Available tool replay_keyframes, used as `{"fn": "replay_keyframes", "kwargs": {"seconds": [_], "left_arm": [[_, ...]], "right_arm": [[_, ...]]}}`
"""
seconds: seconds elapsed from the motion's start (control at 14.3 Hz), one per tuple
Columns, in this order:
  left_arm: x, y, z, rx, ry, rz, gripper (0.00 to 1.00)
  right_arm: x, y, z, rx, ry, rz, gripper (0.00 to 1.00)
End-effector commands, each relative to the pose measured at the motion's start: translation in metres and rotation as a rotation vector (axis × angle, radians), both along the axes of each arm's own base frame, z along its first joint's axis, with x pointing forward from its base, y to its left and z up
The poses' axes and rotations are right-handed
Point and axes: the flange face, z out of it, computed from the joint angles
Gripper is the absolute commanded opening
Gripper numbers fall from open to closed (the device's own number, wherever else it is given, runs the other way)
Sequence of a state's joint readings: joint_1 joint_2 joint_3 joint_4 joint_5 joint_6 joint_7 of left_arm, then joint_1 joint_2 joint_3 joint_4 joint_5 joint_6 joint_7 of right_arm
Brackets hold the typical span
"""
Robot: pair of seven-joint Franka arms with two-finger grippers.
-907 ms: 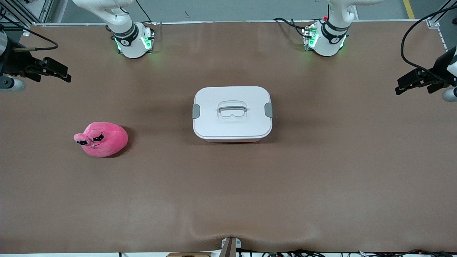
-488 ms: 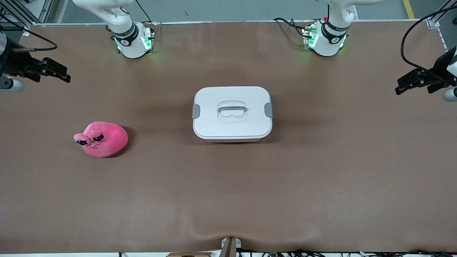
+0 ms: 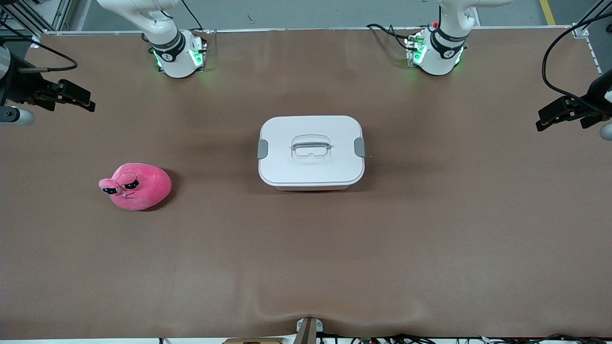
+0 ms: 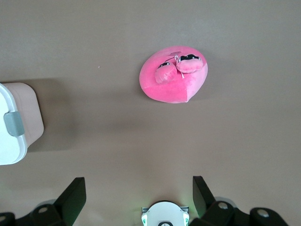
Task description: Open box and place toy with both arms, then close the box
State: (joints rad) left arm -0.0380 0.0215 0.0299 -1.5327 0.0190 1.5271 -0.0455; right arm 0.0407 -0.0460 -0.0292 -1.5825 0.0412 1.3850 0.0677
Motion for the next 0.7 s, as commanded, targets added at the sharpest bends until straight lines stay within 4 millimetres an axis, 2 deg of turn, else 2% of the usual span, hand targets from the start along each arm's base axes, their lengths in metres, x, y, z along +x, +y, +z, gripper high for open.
{"fn": "replay_keyframes", "kwargs": {"seconds": [0.0, 0.63], "left_arm": [[0.01, 0.0, -0.004, 0.014, 0.01, -0.006, 1.0], [0.02, 0.0, -0.021, 0.011, 0.036, -0.005, 1.0]], "right_arm": [[-0.001, -0.003, -0.001, 0.009, 0.007, -0.014, 1.0], [0.002, -0.001, -0.005, 0.009, 0.004, -0.008, 1.0]]}}
